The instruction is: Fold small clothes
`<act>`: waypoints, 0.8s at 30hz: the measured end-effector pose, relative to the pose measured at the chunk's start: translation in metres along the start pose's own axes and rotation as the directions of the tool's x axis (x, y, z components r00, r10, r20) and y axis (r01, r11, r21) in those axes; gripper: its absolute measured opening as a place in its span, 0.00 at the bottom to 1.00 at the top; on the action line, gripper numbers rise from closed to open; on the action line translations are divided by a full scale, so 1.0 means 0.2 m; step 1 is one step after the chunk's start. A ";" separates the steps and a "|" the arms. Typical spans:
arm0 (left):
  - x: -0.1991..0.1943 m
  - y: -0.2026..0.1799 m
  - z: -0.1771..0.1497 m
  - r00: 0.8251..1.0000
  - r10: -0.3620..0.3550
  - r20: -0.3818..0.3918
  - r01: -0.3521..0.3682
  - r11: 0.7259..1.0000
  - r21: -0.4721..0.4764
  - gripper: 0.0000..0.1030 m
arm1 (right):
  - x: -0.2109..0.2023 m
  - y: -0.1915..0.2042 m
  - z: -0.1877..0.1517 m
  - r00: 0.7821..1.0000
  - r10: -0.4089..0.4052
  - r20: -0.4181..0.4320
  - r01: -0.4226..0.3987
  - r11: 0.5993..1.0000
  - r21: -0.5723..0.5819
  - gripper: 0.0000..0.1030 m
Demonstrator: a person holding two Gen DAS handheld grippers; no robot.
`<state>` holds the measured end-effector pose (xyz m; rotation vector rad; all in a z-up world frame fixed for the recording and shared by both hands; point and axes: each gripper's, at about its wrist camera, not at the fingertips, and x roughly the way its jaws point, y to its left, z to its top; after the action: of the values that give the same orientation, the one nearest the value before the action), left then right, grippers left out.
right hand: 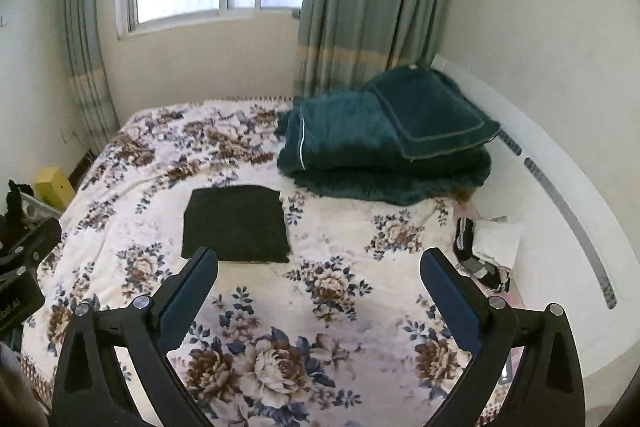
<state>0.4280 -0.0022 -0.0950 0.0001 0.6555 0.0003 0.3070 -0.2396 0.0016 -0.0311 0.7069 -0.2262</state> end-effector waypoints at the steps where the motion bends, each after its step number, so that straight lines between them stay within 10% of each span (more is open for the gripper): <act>1: -0.05 0.00 0.00 1.000 0.003 0.008 -0.003 1.000 0.001 1.00 | -0.06 -0.01 -0.01 1.000 0.004 0.009 -0.004 1.000 0.003 1.00; 24: -0.42 -0.08 -0.05 1.000 0.003 0.031 -0.003 1.000 0.002 1.00 | -0.51 -0.18 0.03 0.995 0.078 0.067 -0.076 0.997 -0.033 1.00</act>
<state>0.3550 -0.0179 -0.0513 0.0030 0.6246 0.0023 0.2282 -0.2534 0.0745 -0.0404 0.6421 -0.1401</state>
